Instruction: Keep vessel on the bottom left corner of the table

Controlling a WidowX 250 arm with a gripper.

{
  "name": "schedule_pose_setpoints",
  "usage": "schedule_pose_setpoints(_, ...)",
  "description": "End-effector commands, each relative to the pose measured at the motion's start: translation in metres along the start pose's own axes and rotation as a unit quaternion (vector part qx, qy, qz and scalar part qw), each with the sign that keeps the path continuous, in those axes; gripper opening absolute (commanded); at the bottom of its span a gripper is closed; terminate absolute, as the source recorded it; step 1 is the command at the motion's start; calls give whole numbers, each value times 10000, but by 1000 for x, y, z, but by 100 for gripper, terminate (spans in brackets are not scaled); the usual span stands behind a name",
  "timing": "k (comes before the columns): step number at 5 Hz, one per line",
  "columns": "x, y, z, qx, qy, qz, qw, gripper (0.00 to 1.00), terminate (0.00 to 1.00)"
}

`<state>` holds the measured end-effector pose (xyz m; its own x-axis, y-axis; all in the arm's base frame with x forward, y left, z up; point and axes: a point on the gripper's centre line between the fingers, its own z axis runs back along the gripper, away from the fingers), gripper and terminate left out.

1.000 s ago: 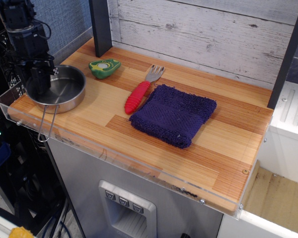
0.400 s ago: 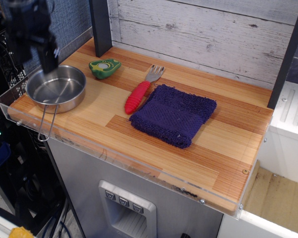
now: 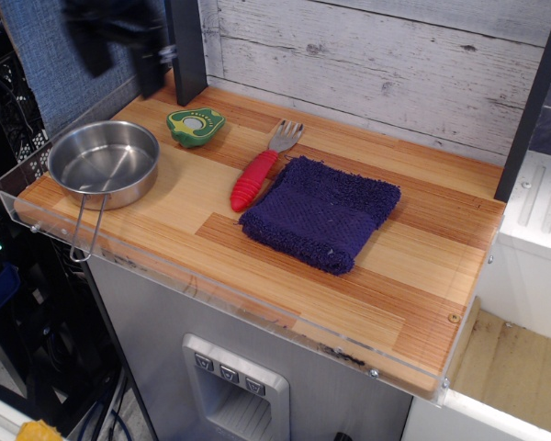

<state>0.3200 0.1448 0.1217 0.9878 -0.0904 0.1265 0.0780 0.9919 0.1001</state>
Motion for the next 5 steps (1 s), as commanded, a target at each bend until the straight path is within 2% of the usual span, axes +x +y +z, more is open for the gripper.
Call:
schedule_pose_setpoints(1,17,-32,20,-275,32,423,9987,100,0)
schedule_pose_setpoints(4,15,-36,20,-255,96,553,9981,100,0)
schedule_pose_setpoints(5,15,-36,20,-255,96,553,9981,100,100)
